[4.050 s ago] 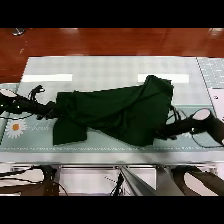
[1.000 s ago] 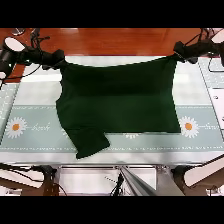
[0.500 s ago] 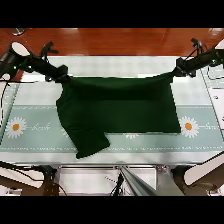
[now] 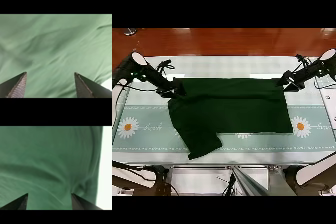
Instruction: Fold the shirts.
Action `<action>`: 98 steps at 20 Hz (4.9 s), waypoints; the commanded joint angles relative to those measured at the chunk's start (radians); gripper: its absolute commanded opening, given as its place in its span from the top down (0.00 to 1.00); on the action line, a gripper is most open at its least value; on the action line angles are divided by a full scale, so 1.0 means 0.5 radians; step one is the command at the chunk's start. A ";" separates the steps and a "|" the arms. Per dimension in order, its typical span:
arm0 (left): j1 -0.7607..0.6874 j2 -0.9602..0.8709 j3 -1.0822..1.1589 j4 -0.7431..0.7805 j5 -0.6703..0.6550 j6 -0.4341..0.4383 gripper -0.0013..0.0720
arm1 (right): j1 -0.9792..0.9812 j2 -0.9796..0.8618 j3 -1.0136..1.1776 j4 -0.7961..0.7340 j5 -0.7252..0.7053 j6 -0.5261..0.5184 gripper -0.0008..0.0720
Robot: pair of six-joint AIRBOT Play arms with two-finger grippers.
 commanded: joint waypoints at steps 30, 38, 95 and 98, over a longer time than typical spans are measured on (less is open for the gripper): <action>0.010 1.408 -2.213 -0.752 1.027 0.027 0.03 | -0.205 1.666 -1.906 0.562 -0.690 -0.261 0.14; -0.139 1.289 -2.209 -0.759 1.067 0.142 0.95 | -0.742 1.666 -1.944 -0.475 -0.558 0.114 0.14; 0.276 -0.304 0.313 -0.647 0.144 -0.105 0.02 | -0.121 0.189 -0.327 0.491 -0.655 -0.131 0.13; 0.471 -0.155 0.277 -0.346 -0.120 -0.092 0.02 | -0.375 0.188 -0.259 0.424 -0.339 -0.122 0.14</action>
